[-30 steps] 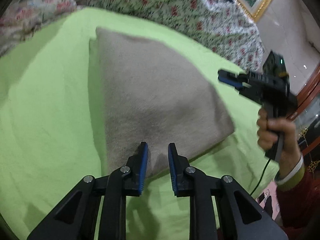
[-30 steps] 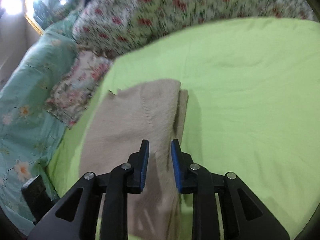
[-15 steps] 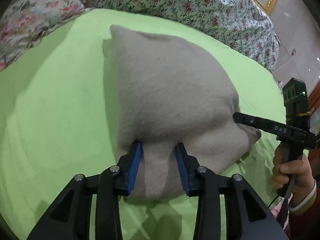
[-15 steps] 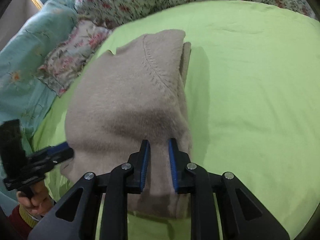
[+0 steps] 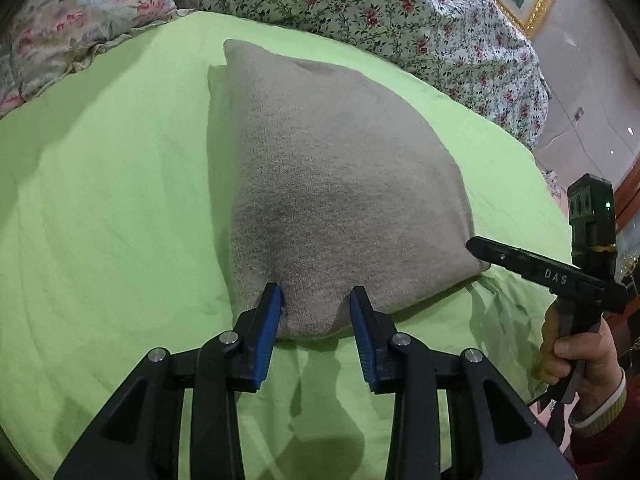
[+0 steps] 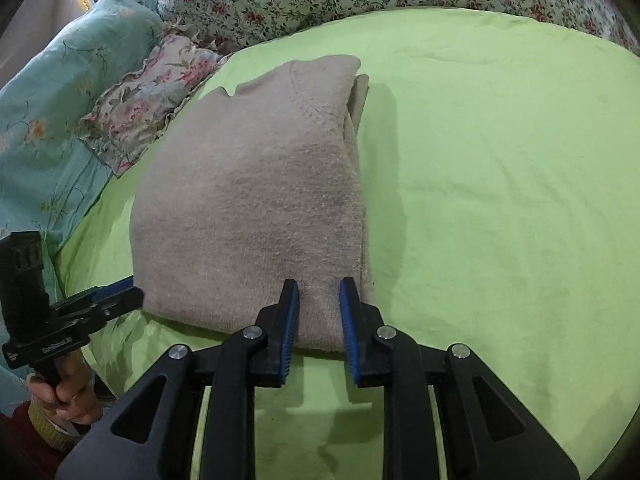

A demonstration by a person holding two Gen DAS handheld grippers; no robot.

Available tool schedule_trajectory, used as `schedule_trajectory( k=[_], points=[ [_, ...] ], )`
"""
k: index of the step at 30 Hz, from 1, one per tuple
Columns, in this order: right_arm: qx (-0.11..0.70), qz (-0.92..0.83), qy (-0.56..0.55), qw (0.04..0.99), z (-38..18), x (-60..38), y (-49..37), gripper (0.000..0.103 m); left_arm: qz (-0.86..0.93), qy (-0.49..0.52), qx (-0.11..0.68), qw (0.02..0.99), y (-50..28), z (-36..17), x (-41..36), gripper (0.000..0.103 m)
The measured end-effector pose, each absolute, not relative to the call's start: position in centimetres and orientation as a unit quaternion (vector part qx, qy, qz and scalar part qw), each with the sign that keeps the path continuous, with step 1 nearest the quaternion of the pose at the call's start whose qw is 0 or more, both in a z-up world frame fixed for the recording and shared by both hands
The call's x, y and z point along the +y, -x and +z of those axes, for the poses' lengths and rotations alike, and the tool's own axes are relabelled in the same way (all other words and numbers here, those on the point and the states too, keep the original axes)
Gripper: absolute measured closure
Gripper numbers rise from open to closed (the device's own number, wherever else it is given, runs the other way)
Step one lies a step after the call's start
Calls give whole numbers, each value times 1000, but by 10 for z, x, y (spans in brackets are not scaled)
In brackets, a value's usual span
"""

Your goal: Fold small clothes

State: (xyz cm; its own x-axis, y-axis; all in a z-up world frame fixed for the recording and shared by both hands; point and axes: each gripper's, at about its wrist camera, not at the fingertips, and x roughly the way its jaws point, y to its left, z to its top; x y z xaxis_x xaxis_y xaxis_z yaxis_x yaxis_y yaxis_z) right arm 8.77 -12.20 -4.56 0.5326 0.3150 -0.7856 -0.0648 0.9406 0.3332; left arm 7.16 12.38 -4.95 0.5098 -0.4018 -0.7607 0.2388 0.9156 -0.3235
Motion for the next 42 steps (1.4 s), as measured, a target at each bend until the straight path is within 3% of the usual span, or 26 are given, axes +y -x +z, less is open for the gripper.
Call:
schedule_trajectory(
  k=[6, 16, 19, 27, 42],
  points=[
    [482, 99, -129, 861, -43, -120, -79, 80, -167, 76, 480, 858, -72, -42, 119, 65],
    [496, 110, -128, 852, -16, -113, -36, 71, -125, 100, 485, 860, -52, -3, 137, 29],
    [493, 111, -118, 855, -9, -109, -27, 64, -111, 89, 485, 863, -47, 7, 137, 23],
    [487, 112, -98, 860, 6, -102, -6, 35, -81, 64, 495, 863, -26, 7, 142, 18],
    [504, 108, -83, 853, 5, -104, 24, 19, -17, -53, 506, 861, 10, -2, 130, 15]
  ],
)
